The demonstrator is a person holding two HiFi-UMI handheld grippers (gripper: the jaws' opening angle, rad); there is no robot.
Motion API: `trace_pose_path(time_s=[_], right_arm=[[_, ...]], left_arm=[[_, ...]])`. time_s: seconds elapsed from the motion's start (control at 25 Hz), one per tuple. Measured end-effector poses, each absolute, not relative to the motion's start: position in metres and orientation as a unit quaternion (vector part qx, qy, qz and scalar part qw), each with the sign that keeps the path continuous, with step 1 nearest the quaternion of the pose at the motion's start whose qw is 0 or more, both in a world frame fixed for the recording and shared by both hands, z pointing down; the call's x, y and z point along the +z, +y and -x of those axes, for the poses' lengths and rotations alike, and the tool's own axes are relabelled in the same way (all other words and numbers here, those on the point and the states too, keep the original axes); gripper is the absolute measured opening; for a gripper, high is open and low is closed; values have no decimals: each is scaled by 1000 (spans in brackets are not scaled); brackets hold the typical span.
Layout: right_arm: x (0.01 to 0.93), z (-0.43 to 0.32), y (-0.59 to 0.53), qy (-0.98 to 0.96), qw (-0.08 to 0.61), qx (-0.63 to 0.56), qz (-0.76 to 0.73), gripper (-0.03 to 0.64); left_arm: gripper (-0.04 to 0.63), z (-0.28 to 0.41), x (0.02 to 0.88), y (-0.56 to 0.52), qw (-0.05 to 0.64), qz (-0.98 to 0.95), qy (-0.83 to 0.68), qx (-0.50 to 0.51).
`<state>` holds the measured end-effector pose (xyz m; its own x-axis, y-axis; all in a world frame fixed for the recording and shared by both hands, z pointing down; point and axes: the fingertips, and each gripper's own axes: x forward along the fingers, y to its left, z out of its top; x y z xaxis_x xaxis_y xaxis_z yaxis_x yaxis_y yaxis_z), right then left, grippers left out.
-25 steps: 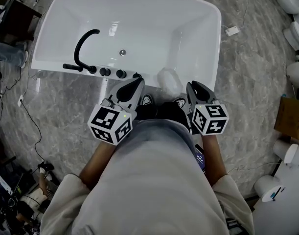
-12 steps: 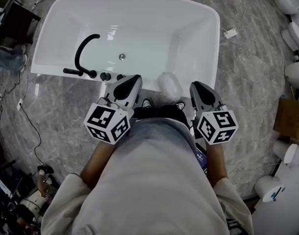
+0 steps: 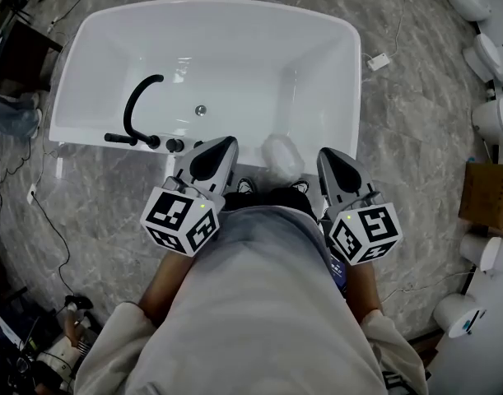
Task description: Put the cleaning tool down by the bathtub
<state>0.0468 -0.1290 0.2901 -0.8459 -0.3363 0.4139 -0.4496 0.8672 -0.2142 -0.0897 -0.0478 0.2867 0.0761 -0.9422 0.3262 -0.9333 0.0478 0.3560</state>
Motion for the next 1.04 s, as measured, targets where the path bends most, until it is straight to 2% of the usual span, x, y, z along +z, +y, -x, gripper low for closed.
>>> trace_pose_path(time_s=[0.16, 1.04], right_arm=[[286, -47, -126, -948, 169, 158, -217, 11], [293, -60, -120, -941, 184, 155, -238, 11]], left_arm=[[9, 88, 290, -49, 251, -685, -684, 1], [9, 79, 298, -41, 261, -686, -679, 2]])
